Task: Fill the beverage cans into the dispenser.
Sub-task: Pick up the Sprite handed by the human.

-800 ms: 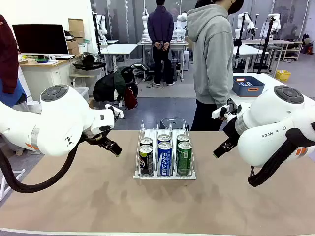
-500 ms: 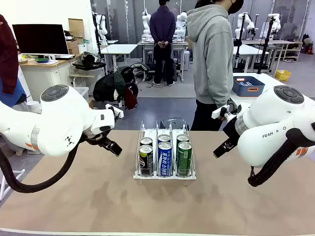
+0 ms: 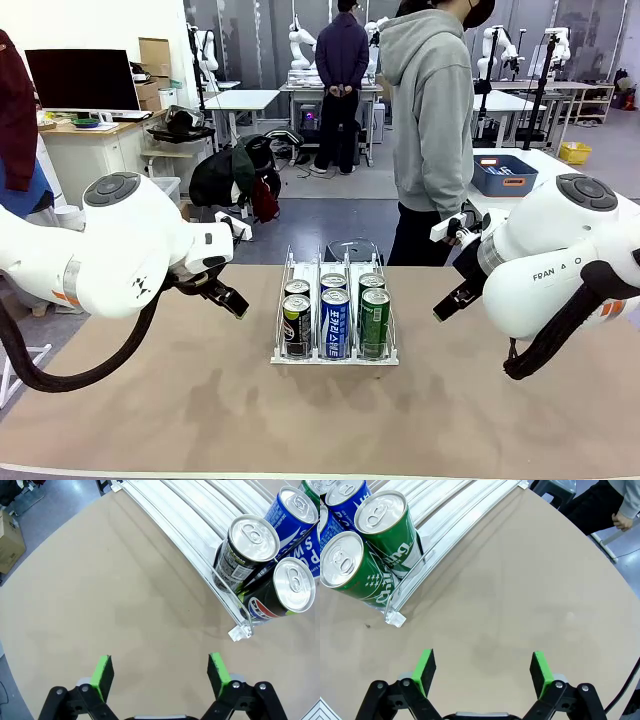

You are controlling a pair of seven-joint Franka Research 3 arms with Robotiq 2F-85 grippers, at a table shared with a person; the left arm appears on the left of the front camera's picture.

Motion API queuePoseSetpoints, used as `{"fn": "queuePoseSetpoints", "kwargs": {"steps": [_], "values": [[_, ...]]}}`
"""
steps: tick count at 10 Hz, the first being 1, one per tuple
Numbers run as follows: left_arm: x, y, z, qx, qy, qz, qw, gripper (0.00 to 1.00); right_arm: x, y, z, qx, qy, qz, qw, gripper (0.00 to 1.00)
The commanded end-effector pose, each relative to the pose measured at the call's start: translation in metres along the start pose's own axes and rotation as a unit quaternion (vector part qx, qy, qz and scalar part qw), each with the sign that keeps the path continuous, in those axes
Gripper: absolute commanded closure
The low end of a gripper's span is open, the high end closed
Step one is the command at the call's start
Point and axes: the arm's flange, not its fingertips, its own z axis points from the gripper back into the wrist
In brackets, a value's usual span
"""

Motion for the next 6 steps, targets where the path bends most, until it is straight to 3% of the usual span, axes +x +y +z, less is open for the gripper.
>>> {"fn": "queuePoseSetpoints", "kwargs": {"steps": [1,6], "values": [[-0.0005,0.0016,0.0000,0.000,0.000,0.002,1.000,0.00,0.0000,-0.0001,0.0000,0.000,0.000,0.000,1.000,0.00],[-0.0005,0.0016,0.0000,0.000,0.000,0.002,1.000,0.00,0.0000,-0.0001,0.0000,0.000,0.000,0.000,1.000,0.00]]}}
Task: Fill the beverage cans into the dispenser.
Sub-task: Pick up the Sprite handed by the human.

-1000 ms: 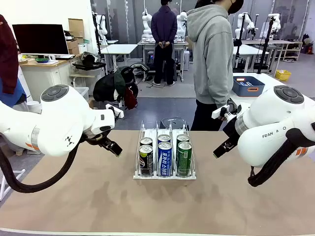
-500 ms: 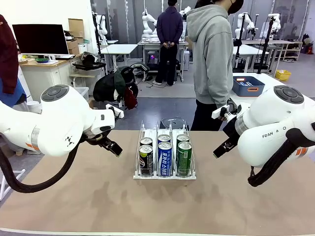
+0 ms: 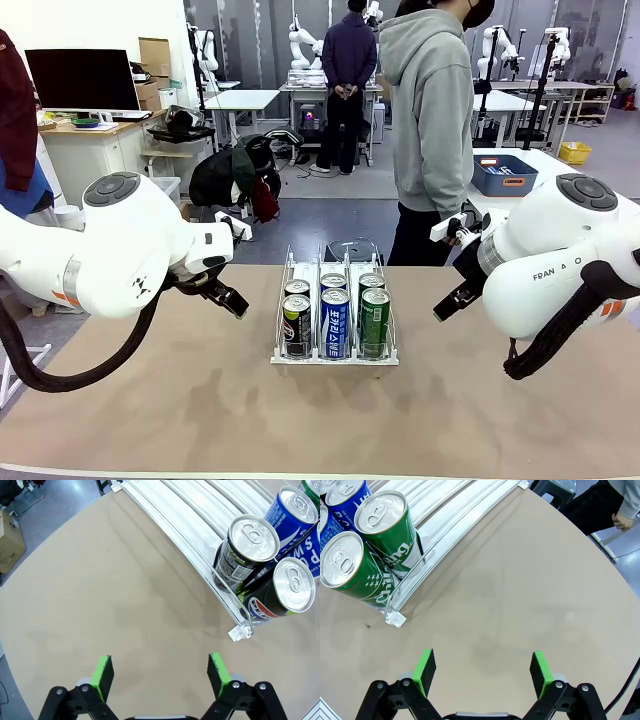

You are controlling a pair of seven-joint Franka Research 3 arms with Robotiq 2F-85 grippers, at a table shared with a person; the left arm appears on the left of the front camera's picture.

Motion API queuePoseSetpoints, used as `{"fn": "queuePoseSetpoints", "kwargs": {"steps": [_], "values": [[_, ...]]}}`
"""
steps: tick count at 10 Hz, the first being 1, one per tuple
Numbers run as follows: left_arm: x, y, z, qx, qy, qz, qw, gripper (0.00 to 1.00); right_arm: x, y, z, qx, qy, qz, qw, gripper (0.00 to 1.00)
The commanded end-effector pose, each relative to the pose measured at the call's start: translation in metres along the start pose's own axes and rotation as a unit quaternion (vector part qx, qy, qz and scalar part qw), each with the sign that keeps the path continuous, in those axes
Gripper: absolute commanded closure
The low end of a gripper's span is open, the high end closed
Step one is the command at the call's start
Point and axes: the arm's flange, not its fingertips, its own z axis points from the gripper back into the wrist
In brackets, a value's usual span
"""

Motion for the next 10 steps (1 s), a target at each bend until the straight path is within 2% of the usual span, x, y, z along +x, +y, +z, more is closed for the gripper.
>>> {"fn": "queuePoseSetpoints", "kwargs": {"steps": [1,5,6,7,9,10], "values": [[0.000,0.002,0.000,0.000,0.000,0.002,1.000,0.00,0.000,0.000,0.000,0.000,0.000,0.000,1.000,0.00],[0.000,0.000,0.000,0.000,0.000,0.000,1.000,0.00,0.000,0.000,0.000,0.000,0.000,0.000,1.000,0.00],[0.000,-0.006,0.008,-0.032,0.013,-0.023,0.999,0.00,0.009,0.015,0.011,0.050,-0.004,0.049,0.998,0.00],[0.001,0.000,0.017,-0.062,0.020,-0.038,0.997,0.00,0.015,0.022,0.021,0.074,-0.010,0.063,0.995,0.00],[0.009,0.009,0.039,-0.116,0.027,-0.068,0.991,0.00,0.026,0.008,0.041,0.147,-0.028,0.081,0.986,0.00],[0.014,0.020,0.055,-0.133,0.025,-0.092,0.986,0.00,0.029,0.004,0.054,0.158,-0.040,0.076,0.984,0.00]]}}
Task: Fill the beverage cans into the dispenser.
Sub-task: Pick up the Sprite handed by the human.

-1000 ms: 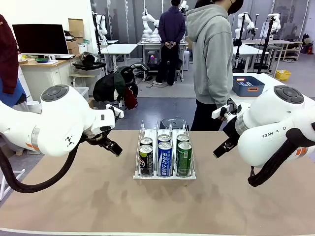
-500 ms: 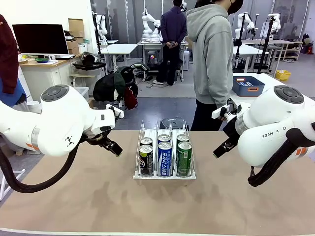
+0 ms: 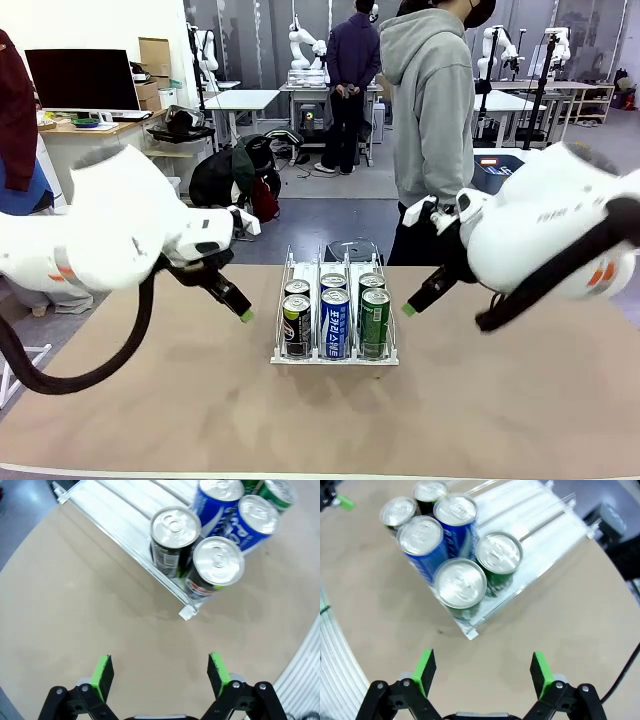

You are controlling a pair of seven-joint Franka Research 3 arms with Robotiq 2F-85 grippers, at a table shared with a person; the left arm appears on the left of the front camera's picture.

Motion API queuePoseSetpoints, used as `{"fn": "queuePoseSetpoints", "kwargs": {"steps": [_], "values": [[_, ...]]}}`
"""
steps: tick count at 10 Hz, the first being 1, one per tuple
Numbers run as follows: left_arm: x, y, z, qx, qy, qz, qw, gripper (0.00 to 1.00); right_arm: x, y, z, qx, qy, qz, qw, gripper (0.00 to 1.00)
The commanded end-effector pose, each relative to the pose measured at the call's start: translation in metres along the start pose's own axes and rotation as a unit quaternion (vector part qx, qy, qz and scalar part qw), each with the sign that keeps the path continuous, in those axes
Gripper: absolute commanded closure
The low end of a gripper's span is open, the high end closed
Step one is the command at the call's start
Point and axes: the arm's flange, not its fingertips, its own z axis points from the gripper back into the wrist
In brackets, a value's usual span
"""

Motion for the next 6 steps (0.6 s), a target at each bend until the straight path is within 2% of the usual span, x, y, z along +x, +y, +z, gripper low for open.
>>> {"fn": "queuePoseSetpoints", "kwargs": {"steps": [1,3,6], "values": [[0.000,0.028,0.039,-0.043,-0.002,-0.049,0.998,0.00,-0.006,-0.034,0.034,0.039,-0.012,0.005,0.999,0.00],[0.006,0.038,0.074,-0.081,-0.012,-0.125,0.989,0.00,0.000,-0.045,0.066,0.087,-0.019,0.023,0.996,0.00],[0.006,0.053,0.115,-0.077,-0.050,-0.181,0.979,0.00,-0.005,-0.068,0.118,0.126,-0.036,0.053,0.990,0.00]]}}
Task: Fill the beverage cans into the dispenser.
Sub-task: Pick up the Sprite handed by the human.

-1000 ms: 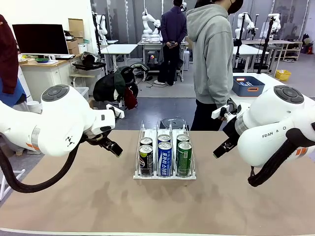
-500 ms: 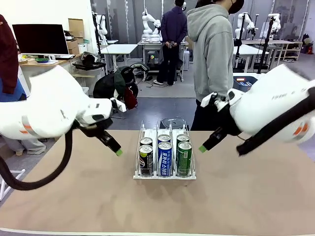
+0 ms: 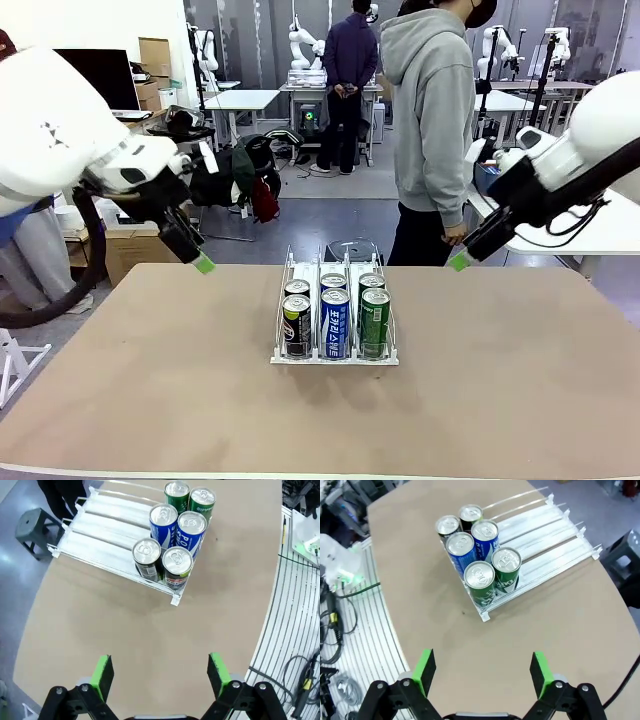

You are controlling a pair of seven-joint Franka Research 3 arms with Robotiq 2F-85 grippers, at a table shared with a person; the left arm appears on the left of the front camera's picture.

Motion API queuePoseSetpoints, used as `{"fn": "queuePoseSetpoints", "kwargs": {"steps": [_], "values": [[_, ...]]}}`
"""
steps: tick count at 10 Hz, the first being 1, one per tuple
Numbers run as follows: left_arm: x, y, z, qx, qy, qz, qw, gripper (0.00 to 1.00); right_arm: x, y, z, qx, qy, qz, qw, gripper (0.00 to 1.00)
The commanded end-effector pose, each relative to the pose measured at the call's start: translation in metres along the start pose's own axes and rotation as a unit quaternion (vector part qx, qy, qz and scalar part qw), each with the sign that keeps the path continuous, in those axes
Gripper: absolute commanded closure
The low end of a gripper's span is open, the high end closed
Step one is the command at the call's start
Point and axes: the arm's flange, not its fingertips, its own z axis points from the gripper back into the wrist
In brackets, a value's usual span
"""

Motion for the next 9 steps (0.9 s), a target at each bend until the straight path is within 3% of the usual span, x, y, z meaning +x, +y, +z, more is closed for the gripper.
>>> {"fn": "queuePoseSetpoints", "kwargs": {"steps": [1,2,3,4,8,9], "values": [[-0.010,0.014,0.010,0.001,-0.023,-0.014,1.000,0.00,-0.007,-0.015,0.025,0.025,-0.021,0.010,0.999,0.00],[-0.012,0.017,0.015,0.010,-0.028,-0.004,1.000,0.00,-0.010,-0.022,0.039,0.028,-0.034,0.010,0.999,0.00],[-0.015,0.017,0.013,0.039,-0.035,0.008,0.999,0.00,-0.011,-0.025,0.042,-0.018,-0.048,-0.014,0.999,0.00],[-0.006,0.012,0.017,0.013,-0.015,-0.009,1.000,0.00,-0.006,-0.012,0.033,0.013,-0.018,0.008,1.000,0.00],[-0.006,0.012,0.017,0.013,-0.015,-0.009,1.000,0.00,-0.005,-0.013,0.038,0.001,-0.016,0.002,1.000,0.00],[-0.002,0.009,0.017,0.023,-0.009,-0.011,1.000,0.00,0.001,-0.016,0.049,0.026,-0.034,0.019,0.999,0.00]]}}
